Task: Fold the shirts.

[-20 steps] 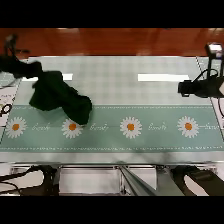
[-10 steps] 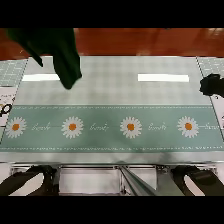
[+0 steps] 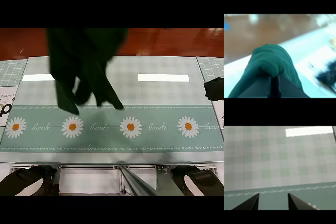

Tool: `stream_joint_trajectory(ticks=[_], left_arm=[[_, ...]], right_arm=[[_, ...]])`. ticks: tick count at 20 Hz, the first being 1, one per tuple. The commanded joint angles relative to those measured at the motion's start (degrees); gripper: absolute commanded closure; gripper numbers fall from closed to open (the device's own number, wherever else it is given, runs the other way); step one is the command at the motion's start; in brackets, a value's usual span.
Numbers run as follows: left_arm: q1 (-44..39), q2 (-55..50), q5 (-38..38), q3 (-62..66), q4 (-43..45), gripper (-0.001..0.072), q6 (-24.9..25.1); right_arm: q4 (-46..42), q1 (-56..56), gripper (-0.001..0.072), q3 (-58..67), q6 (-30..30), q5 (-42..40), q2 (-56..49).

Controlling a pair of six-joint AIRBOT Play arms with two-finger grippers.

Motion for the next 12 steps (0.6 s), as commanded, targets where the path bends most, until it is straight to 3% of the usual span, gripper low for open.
stream_joint_trajectory(ticks=[1, 4, 8, 12], left_arm=[[-10.1, 2.2, 6.6, -18.0, -0.8, 0.0683, -1.4], [-12.7, 4.9, 13.4, -37.3, -1.1, 0.0683, -5.2], [-7.0, 5.5, 13.4, -55.3, -0.6, 0.0683, -5.2], [-1.6, 3.7, 13.1, -67.0, -0.5, 0.0672, -4.3]], right_arm=[[0.1, 0.0, 0.0302, -0.3, -0.2, 0.4, 0.2], [0.3, 0.0, 0.0302, -2.5, -0.2, 0.4, 0.2], [3.8, 0.0, 0.0302, -7.6, -0.2, -0.6, 0.2], [10.0, 0.0, 0.0301, -15.9, -1.0, -8.7, 0.2]])
